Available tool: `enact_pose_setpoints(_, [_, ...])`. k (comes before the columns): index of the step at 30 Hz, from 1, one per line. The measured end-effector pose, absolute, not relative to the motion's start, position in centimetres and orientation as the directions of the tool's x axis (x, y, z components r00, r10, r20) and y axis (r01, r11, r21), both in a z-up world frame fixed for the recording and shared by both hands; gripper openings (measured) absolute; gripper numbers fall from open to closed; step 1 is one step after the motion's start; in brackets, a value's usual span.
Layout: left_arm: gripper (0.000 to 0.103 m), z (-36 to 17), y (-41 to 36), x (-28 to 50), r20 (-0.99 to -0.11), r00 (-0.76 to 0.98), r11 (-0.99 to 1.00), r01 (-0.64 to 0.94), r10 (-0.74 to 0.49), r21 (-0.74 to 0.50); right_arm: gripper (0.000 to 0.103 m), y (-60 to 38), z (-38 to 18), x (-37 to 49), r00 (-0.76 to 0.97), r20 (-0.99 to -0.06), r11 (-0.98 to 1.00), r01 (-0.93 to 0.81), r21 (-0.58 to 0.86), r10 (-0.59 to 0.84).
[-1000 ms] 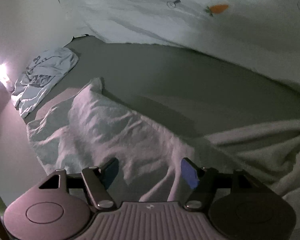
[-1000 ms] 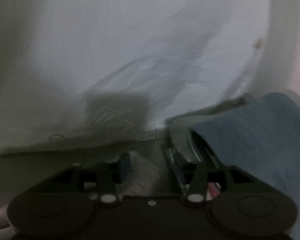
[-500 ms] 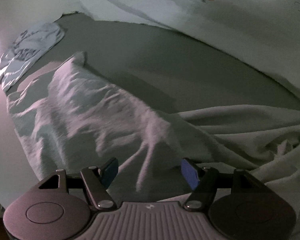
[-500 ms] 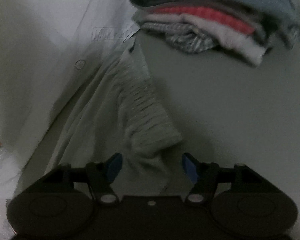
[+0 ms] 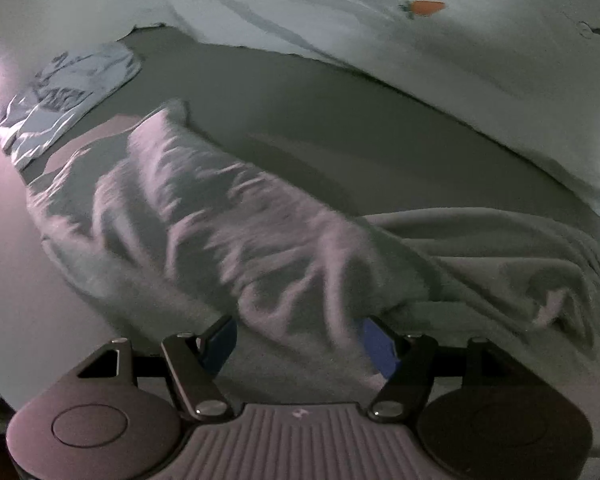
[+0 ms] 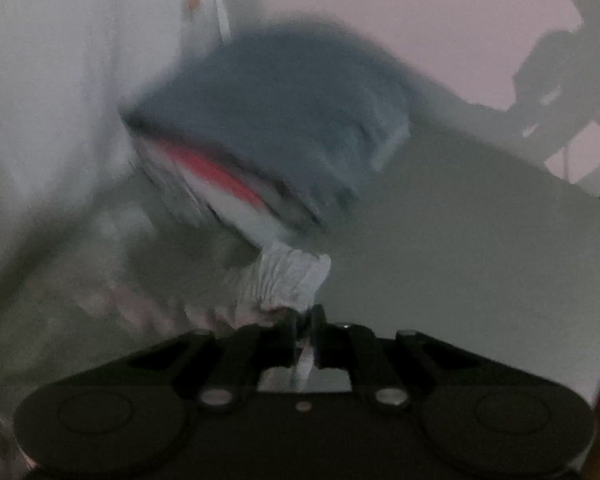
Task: Fold clothes
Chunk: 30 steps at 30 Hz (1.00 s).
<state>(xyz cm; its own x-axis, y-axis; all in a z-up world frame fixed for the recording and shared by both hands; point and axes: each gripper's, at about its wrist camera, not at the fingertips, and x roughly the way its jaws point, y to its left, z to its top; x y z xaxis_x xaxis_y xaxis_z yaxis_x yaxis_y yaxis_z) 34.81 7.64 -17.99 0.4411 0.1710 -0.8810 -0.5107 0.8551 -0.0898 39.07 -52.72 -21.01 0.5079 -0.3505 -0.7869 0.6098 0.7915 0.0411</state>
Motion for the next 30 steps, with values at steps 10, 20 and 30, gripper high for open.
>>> enact_pose_setpoints(10, [0.071, -19.5, 13.9, 30.3, -0.909, 0.356, 0.783, -0.620, 0.215, -0.058, 0.077, -43.5, -22.3, 34.3, 0.544, -0.778, 0.899, 0.434, -0.059, -0.313])
enact_pose_setpoints(20, [0.084, -21.3, 25.1, 26.8, -0.908, 0.347, 0.647, -0.753, 0.234, -0.121, 0.082, -24.3, -22.8, 33.0, 0.624, -0.780, 0.994, -0.045, -0.103, -0.052])
enact_pose_setpoints(30, [0.095, -24.5, 38.8, 28.5, -0.875, 0.479, 0.489, -0.782, 0.076, -0.386, 0.083, -6.6, -21.5, 30.9, 0.619, -0.785, 0.957, -0.230, -0.174, 0.006])
